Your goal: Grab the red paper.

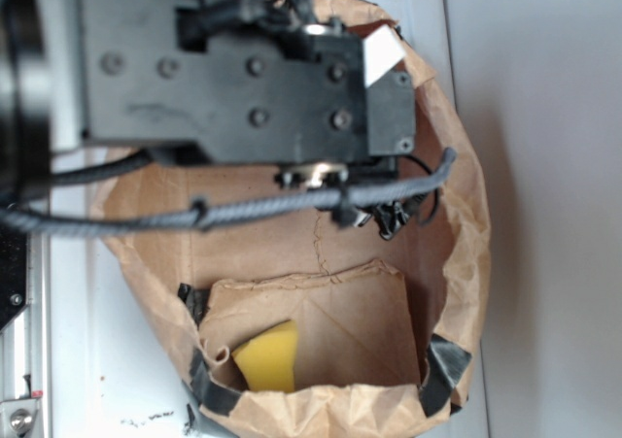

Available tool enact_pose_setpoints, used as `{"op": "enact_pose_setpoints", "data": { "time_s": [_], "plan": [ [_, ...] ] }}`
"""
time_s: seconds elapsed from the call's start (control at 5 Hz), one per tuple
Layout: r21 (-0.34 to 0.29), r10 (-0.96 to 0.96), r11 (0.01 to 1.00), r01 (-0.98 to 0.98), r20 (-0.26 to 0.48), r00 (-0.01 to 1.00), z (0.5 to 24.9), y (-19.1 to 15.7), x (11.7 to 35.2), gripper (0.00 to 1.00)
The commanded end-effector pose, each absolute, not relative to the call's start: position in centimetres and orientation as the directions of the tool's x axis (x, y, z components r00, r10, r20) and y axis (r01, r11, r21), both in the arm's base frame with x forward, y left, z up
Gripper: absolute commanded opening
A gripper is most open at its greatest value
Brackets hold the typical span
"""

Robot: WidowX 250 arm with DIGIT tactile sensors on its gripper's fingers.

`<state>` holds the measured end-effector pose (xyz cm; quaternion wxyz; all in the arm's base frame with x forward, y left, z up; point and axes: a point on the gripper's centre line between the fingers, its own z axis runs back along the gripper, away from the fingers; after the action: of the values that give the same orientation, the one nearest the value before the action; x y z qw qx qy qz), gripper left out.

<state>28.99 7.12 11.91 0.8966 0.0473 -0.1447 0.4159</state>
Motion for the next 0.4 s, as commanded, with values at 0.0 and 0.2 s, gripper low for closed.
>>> {"op": "enact_pose_setpoints", "data": {
  "time_s": [0.0,0.2],
  "plan": [
    [-0.074,0.859,0.453,-0.889,0.302,0.412,11.53,9.89,28.51,1.0],
    [-0.094,0.892,0.388,-0.917,0.288,0.348,11.03,10.36,27.7,1.0]
  ]
}}
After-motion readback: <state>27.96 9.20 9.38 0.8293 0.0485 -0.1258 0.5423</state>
